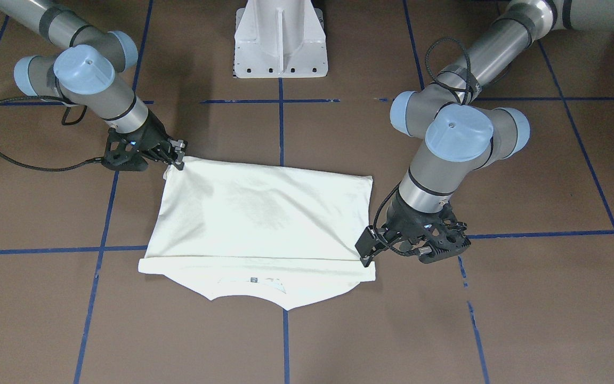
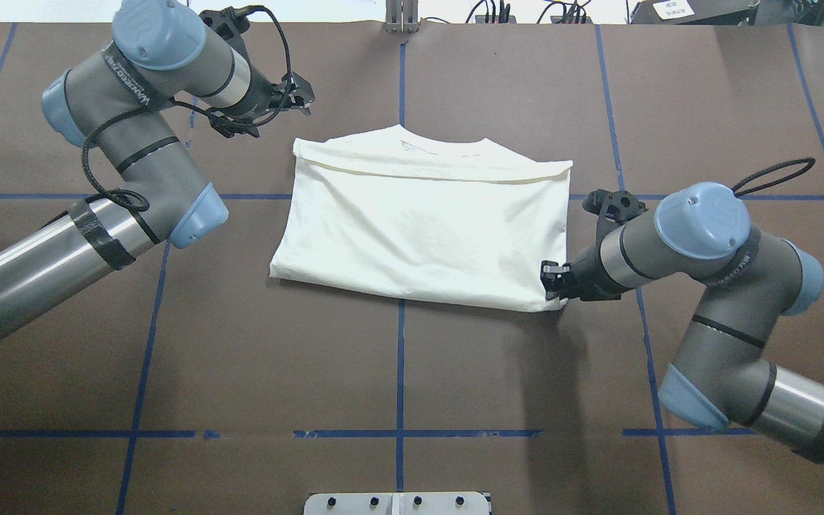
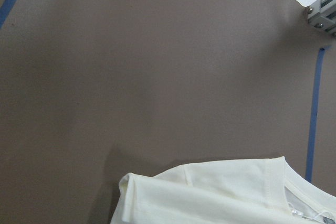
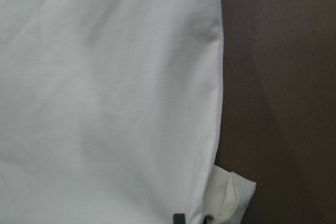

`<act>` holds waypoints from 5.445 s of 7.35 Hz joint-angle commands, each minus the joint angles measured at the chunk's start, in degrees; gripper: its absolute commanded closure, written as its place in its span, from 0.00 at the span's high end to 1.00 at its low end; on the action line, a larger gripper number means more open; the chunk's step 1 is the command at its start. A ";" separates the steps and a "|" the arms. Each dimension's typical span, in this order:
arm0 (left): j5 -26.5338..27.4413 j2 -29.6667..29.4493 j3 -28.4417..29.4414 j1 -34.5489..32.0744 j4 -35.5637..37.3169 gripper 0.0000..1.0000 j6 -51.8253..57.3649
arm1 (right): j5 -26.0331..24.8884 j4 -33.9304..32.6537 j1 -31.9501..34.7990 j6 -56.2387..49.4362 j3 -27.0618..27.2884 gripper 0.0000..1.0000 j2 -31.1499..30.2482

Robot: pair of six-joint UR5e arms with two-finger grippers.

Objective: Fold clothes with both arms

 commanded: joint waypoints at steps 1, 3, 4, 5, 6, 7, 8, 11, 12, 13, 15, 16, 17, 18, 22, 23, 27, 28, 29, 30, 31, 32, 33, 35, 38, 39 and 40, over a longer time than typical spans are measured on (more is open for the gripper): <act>-0.02 0.27 -1.28 0.26 0.12 0.99 0.00 | 1.05 0.06 -8.62 1.54 12.08 0.00 -11.24; 0.07 2.11 -4.10 1.75 0.12 0.99 -1.39 | 0.88 0.15 -16.36 4.18 17.92 0.00 -15.24; 0.07 2.11 -4.54 2.89 0.03 0.99 -2.45 | 0.10 0.24 -18.22 4.19 17.93 0.99 -15.17; -0.02 2.38 -5.94 4.55 0.20 1.00 -3.94 | -0.26 0.76 -18.07 4.28 18.37 1.00 -14.73; -0.11 4.73 -9.87 7.44 0.29 1.00 -8.57 | -1.04 0.85 -14.67 4.19 18.29 1.00 -12.98; -0.02 8.49 -15.65 11.82 2.12 0.99 -14.18 | -1.14 0.94 -8.90 4.19 17.85 1.00 -10.01; 0.59 10.27 -19.89 16.30 6.75 0.98 -20.50 | -1.75 0.86 -3.79 4.28 17.67 1.00 -6.41; 6.47 10.20 -21.17 24.15 14.18 0.90 -27.33 | -5.52 0.85 -0.75 4.19 15.05 1.00 -4.89; 6.48 9.85 -20.38 24.25 14.18 0.89 -27.68 | -5.62 0.94 -0.75 4.28 14.69 1.00 -4.01; 6.57 9.59 -19.41 24.34 14.18 0.87 -27.77 | -5.62 0.94 -0.66 4.19 14.68 1.00 -3.92; 7.71 9.59 -19.23 24.34 14.18 0.31 -28.38 | -5.62 0.94 -0.75 4.19 14.68 1.00 -3.83; 7.71 9.59 -19.23 24.25 14.18 0.00 -28.39 | -5.62 0.94 -0.75 4.19 14.33 1.00 -3.83; 7.71 9.59 -19.23 24.08 14.18 0.00 -28.13 | -5.62 0.94 -0.75 4.19 13.90 1.00 -3.83; 7.71 9.24 -19.40 23.90 14.09 0.00 -27.86 | -5.71 0.94 -0.75 4.19 13.80 1.00 -3.83; 7.54 7.13 -17.31 13.66 14.01 0.00 -20.70 | -5.71 0.94 -0.58 4.19 13.89 1.00 -3.83; 7.63 3.73 -10.59 10.40 12.87 0.00 -16.22 | -5.80 0.94 -0.66 4.19 13.72 1.00 -3.83; 15.96 -12.29 19.95 7.82 -8.53 0.00 -12.32 | -7.73 0.94 -0.75 4.19 12.75 1.00 -3.74; 17.98 -12.47 21.71 7.73 -11.02 0.00 -10.48 | -7.91 0.94 -0.84 4.19 12.66 1.00 -3.74; 18.08 -12.39 22.17 7.21 -11.13 0.00 -7.85 | -8.52 0.86 -0.84 4.01 11.70 1.00 -2.26; 18.17 -12.39 22.08 6.68 -11.22 0.99 -3.65 | -8.78 0.59 -0.84 4.10 10.30 1.00 -0.77; 18.09 -12.65 21.91 5.72 -11.13 1.00 -2.82 | -9.31 0.07 -0.93 3.58 9.24 1.00 -0.23; 17.56 -12.48 21.56 3.97 -10.35 1.00 -2.29 | -11.14 -0.11 -1.19 3.31 7.93 1.00 0.04; 15.12 -11.95 19.21 2.65 -5.99 1.00 -1.15 | -11.42 -1.24 -1.28 2.44 5.91 1.00 1.87; 11.14 -4.17 -0.38 2.54 6.73 1.00 4.91 | -15.96 -18.47 -3.98 -4.73 4.49 1.00 10.71; 6.85 3.41 -18.84 3.42 15.41 1.00 5.01 | -17.93 -29.11 -8.30 -10.66 -4.71 1.00 21.30; 6.75 3.78 -19.05 3.68 15.32 1.00 5.01 | -17.67 -29.81 -9.70 -11.80 -4.83 1.00 20.79; 6.75 3.87 -18.88 3.95 15.15 1.00 5.01 | -17.58 -33.73 -10.15 -13.98 -4.83 1.00 21.22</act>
